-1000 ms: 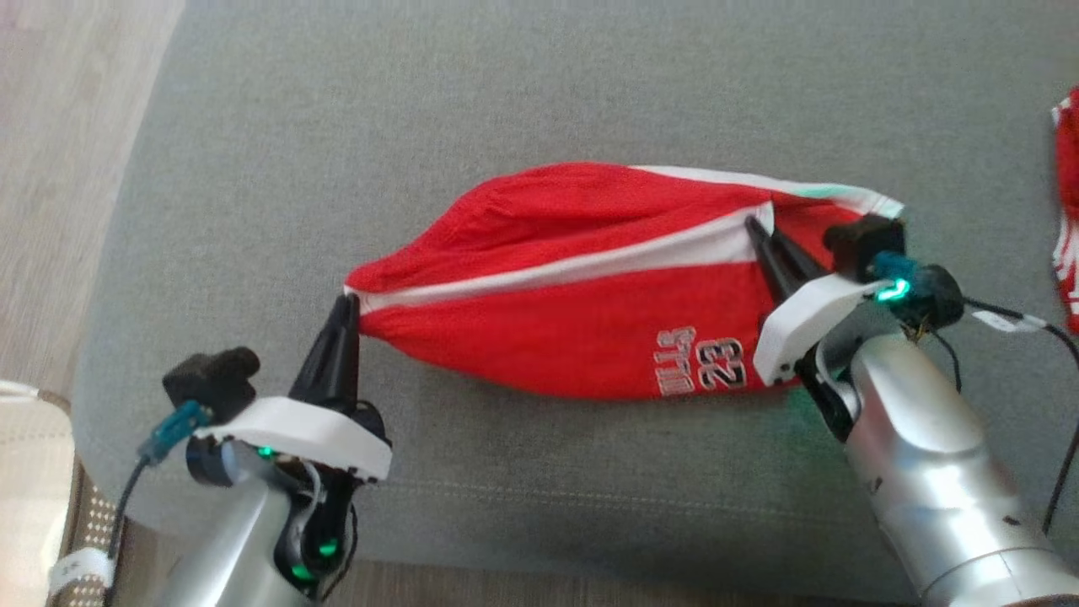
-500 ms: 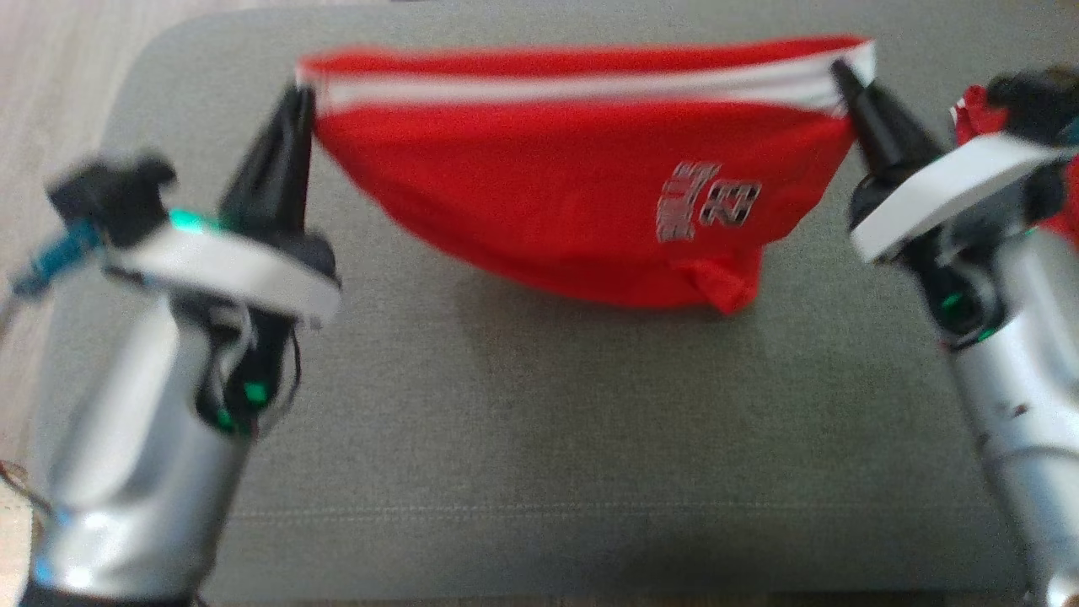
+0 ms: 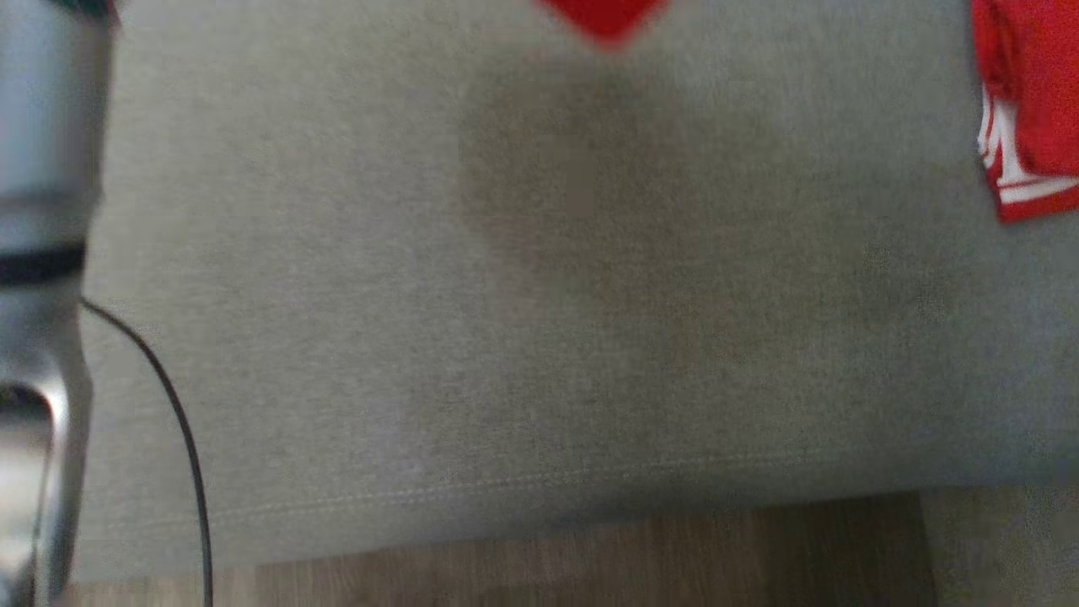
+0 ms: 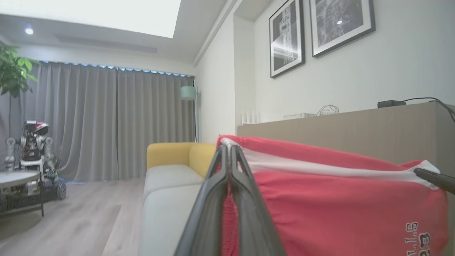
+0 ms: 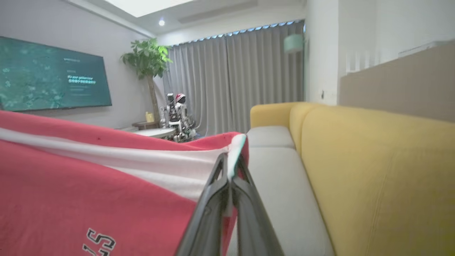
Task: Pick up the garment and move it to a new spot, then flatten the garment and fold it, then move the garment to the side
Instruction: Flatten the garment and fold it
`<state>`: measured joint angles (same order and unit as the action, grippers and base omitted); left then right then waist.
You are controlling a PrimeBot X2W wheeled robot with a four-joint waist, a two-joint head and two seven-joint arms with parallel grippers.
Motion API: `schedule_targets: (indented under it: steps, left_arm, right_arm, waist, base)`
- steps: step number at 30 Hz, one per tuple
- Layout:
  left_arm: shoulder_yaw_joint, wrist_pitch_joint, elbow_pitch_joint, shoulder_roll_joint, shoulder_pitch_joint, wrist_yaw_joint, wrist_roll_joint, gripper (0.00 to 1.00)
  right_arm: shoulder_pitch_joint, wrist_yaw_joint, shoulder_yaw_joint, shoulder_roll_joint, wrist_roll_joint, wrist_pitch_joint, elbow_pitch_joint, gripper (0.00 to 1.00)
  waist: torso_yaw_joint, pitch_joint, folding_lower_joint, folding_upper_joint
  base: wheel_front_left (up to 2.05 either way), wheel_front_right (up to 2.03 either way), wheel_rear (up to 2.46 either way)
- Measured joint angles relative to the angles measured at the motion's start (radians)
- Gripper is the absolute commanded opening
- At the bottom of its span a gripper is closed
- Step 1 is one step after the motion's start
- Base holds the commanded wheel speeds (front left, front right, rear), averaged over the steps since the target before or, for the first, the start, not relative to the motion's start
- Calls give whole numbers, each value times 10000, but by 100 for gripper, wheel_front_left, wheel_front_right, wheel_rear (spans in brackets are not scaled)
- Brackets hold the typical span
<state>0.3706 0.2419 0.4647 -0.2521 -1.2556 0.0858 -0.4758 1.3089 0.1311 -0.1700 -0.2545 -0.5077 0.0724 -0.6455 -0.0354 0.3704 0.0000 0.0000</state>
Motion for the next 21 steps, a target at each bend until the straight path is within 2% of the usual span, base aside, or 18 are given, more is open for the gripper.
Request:
schedule_targets:
  steps: [2, 5, 7, 10, 11, 17, 21]
  left_arm:
    - [-182, 150, 86, 142, -709, 13, 378, 0]
    - [-922, 150, -957, 479, -700, 144, 775, 0]
    - [-1174, 153, -1432, 573, -133, 322, 918, 0]
    - [-1129, 151, -1607, 700, 1608, 387, 1032, 0]
    - [-1129, 151, -1607, 700, 1608, 387, 1032, 0]
    - [-692, 150, -2167, 765, 5263, 453, 955, 0]
    - [-675, 150, -2930, 815, 7040, 460, 1241, 0]
  right_arm:
    - [629, 0, 107, 2, 180, 694, -284, 0]
    - [910, 0, 127, 2, 240, 1406, -472, 0]
    - [777, 0, -8, -25, 219, 1565, -514, 0]
    - [-129, 0, -535, -255, 27, 1626, -408, 0]
    - [-129, 0, -535, -255, 27, 1626, -408, 0]
    - [-3330, 0, -1216, -874, -752, 1624, 100, 0]
    - [-5198, 0, -1085, -1129, -1220, 1676, 1041, 0]
  waist:
    - [-134, 406, 0, 0]
    - [-306, 904, 1, 0]
    - [-390, 1130, 1, 0]
    - [-405, 1260, 3, 0]
    - [-405, 1260, 3, 0]
    - [-253, 1106, 1, 0]
    - [-167, 898, 0, 0]
  base:
    - [0, 0, 0]
    - [0, 0, 0]
    - [0, 0, 0]
    - [0, 0, 0]
    - [0, 0, 0]
    - [0, 0, 0]
    - [0, 0, 0]
